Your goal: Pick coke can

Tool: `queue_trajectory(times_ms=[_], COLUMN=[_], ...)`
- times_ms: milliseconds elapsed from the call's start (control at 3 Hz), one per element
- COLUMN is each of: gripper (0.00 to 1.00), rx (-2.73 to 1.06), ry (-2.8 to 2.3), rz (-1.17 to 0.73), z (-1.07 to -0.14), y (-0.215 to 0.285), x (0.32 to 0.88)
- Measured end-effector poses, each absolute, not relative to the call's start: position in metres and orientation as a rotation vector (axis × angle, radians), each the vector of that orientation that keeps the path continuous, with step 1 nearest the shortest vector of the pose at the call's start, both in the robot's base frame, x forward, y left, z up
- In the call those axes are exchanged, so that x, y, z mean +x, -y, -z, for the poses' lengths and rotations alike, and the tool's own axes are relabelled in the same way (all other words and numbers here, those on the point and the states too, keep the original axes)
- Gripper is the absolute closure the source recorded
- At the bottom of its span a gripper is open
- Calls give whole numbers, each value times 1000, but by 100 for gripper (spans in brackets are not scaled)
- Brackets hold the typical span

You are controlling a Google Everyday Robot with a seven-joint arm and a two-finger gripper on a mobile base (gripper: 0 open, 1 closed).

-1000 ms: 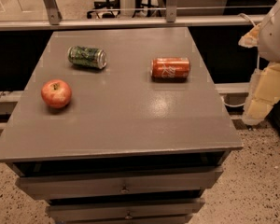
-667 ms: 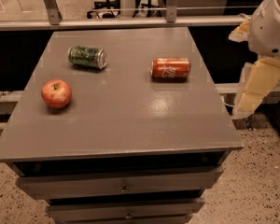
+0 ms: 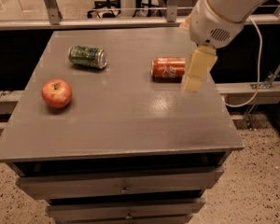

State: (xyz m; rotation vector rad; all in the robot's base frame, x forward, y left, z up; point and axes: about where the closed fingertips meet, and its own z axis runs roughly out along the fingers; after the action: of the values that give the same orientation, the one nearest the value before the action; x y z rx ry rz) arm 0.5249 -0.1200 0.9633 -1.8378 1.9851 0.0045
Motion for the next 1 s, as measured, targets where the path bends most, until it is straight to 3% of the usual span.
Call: queue_trajectory(times_ms=[333, 1000], gripper=[0, 0], rx=[-1827, -1735], ry=[-1946, -2011], rz=[-53, -50], z=[-948, -911], y=[91, 78], x=[562, 633])
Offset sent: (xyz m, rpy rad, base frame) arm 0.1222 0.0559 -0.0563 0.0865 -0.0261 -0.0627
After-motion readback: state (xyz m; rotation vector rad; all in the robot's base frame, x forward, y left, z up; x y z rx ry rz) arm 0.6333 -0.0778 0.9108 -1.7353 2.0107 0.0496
